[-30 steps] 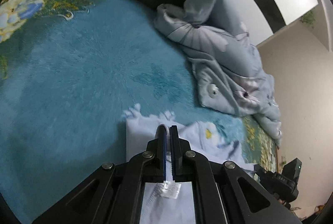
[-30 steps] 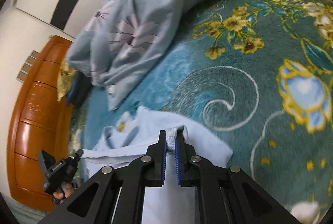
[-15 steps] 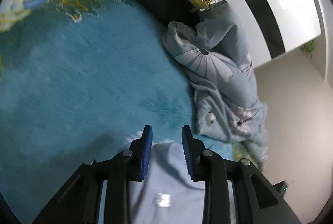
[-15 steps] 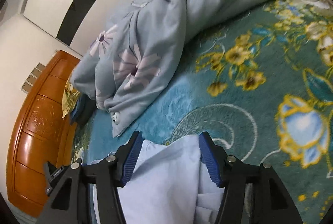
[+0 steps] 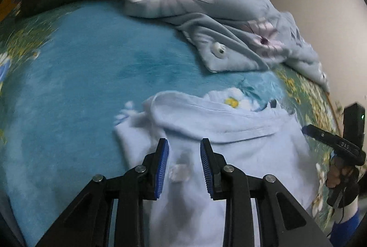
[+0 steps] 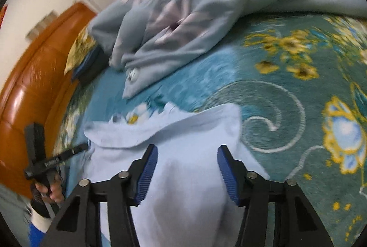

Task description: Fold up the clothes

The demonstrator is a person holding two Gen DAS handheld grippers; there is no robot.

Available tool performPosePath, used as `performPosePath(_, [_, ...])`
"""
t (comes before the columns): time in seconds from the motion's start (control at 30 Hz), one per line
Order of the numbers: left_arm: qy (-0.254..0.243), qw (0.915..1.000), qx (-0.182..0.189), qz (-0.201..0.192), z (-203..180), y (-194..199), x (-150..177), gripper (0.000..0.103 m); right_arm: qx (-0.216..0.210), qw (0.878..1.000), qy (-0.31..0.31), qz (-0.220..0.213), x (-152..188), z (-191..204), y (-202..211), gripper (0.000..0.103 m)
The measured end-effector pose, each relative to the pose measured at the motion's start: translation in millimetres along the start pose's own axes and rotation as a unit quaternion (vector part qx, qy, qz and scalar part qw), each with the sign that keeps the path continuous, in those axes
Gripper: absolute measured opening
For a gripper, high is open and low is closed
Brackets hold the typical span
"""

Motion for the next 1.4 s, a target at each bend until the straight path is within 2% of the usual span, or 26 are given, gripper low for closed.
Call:
performPosePath(0.1, [-0.007,0.9999,-0.008,0.006,-3.7,-14.7,-7.1,0.030,0.019,0.999,0.043,0.003,0.4,16.7,-10.0,0.050])
performPosePath(0.2, [0.015,0.9996,0.004,-0.024,0.3,-19.4,-19.1,0.030,0.036,0.997,0.070,0.013,-3.3,27.1,-23.7,0.050])
performPosePath(0.33, [0.072,0.9941,0.018,-0.079,17.2,-17.6,-35.4,0.030,0.049,0.998,0.045,-0.008,-20.0,23.1,-31.0,0.050])
performPosePath(0.47, [0.123,0.9863,0.038,-0.103,34.9,-15.7,-42.5,0.030,0.060,0.998,0.005,-0.032,-36.2,12.6,-36.0,0.050])
performPosePath(0.6, [0.122,0.9870,0.032,-0.099,36.5,-5.2,-35.0,0.030,0.047,0.998,-0.029,-0.034,-37.3,0.7,-31.0,0.050])
performPosePath(0.7, [0.104,0.9904,0.026,-0.087,31.3,15.4,-18.3,0.030,0.026,0.998,-0.029,-0.056,-25.6,-5.8,-3.5,0.050])
performPosePath(0.8, [0.082,0.9930,0.016,-0.084,24.6,42.9,10.3,0.033,-0.005,0.997,-0.017,-0.071,6.1,-15.4,38.4,0.050])
performPosePath(0.97, [0.090,0.9923,0.005,-0.085,35.5,85.3,71.4,0.045,-0.043,0.998,-0.038,-0.033,88.9,-42.3,75.9,0.050])
performPosePath(1.07, [0.119,0.9909,0.025,-0.058,41.8,88.8,101.6,0.045,-0.071,0.993,-0.091,-0.003,135.7,-57.2,80.8,0.050])
performPosePath(1.13, [0.145,0.9864,0.061,-0.045,43.4,87.1,120.2,0.045,-0.079,0.989,-0.122,0.009,157.2,-60.8,80.3,0.050])
performPosePath(1.3, [0.198,0.9751,0.098,-0.022,39.5,71.2,151.2,0.045,-0.093,0.978,-0.186,-0.005,183.1,-49.2,77.1,0.052])
performPosePath(1.4, [0.238,0.9628,0.119,-0.045,39.2,63.2,159.9,0.045,-0.097,0.970,-0.222,-0.013,184.5,-41.7,71.7,0.052])
Point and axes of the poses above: each gripper's, at about its wrist camera, not at the fingertips, and y roughly against the way its jaws point, z to its left, x to its underside, the point moved 2 cm from there along -y, roughly the way its jaws point, and after that the axes turned 10 degrees about x, right-handed, at the moved point
